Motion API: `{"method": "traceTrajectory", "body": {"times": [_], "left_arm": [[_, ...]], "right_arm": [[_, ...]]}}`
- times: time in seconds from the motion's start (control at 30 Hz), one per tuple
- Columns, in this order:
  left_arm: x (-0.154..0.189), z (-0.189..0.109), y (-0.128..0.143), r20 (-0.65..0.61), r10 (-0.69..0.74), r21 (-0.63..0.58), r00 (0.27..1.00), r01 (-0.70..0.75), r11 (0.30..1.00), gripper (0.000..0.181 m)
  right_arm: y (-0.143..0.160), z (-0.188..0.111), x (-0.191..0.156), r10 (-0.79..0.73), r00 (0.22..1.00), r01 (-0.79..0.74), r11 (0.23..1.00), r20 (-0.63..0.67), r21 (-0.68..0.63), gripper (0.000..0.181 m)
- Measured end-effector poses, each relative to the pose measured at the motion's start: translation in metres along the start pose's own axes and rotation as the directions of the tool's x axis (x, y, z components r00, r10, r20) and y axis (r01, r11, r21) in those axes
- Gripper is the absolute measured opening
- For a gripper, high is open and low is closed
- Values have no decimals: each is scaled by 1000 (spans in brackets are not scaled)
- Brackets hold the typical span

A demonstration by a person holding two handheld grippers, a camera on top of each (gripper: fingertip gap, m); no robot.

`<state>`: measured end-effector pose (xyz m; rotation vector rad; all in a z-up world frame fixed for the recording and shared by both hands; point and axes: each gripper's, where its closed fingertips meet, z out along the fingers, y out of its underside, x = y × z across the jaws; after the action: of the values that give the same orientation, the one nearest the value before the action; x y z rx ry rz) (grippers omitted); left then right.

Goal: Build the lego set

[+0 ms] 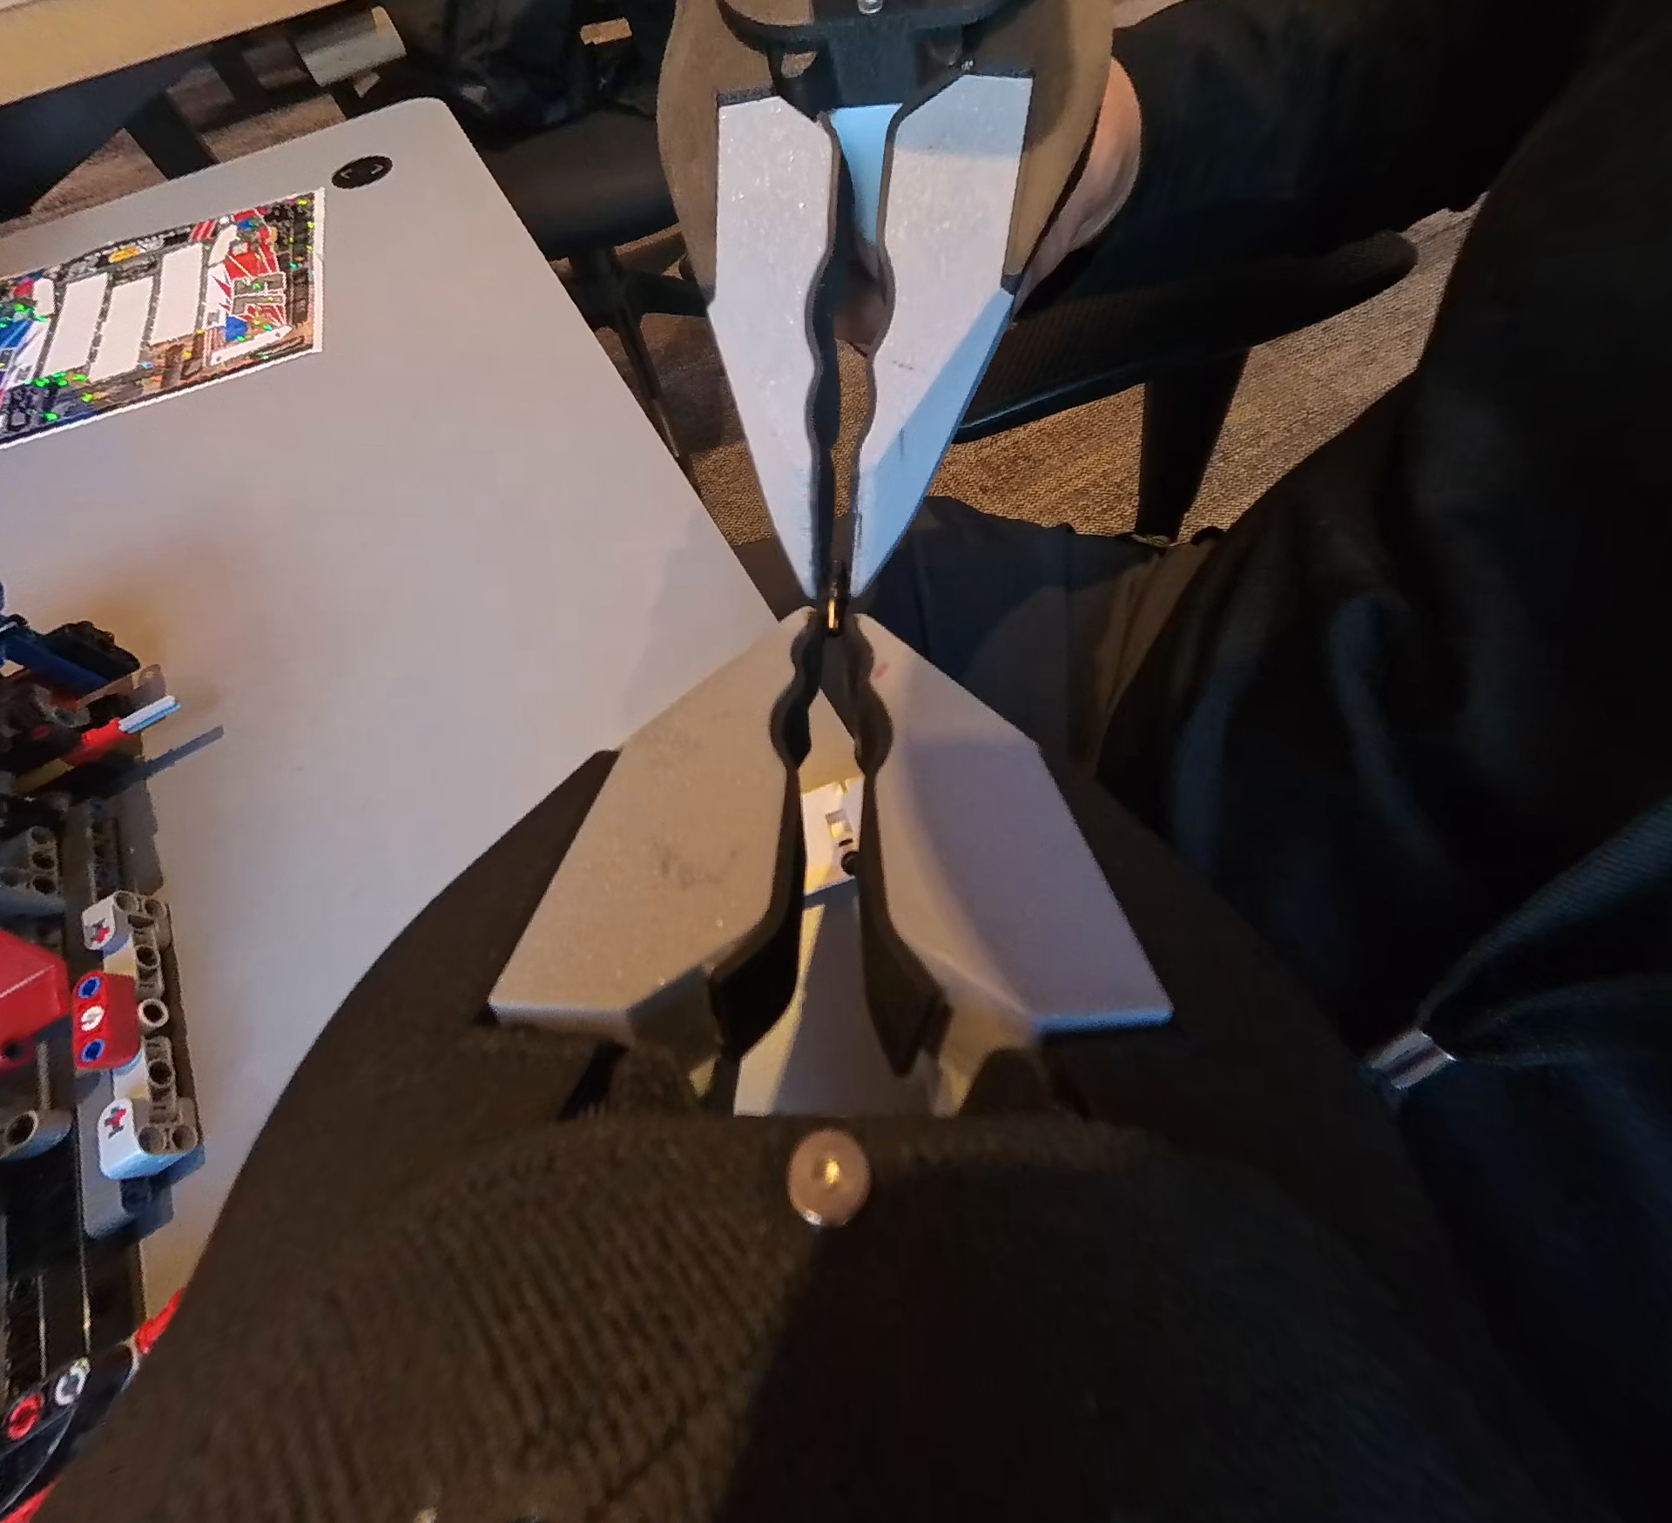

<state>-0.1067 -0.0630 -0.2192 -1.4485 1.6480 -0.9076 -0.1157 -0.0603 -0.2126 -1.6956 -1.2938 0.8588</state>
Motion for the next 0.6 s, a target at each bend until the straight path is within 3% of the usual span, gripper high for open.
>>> {"method": "traceTrajectory", "body": {"times": [0.53,0.6], "left_arm": [[1,3,5,-20,-33,-16,999,32,999,0],[0,3,8,-34,-69,-35,997,67,997,8]], "right_arm": [[4,2,0,-32,999,31,999,-14,-24,2],[9,3,2,-24,999,23,999,-21,-38,2]]}}
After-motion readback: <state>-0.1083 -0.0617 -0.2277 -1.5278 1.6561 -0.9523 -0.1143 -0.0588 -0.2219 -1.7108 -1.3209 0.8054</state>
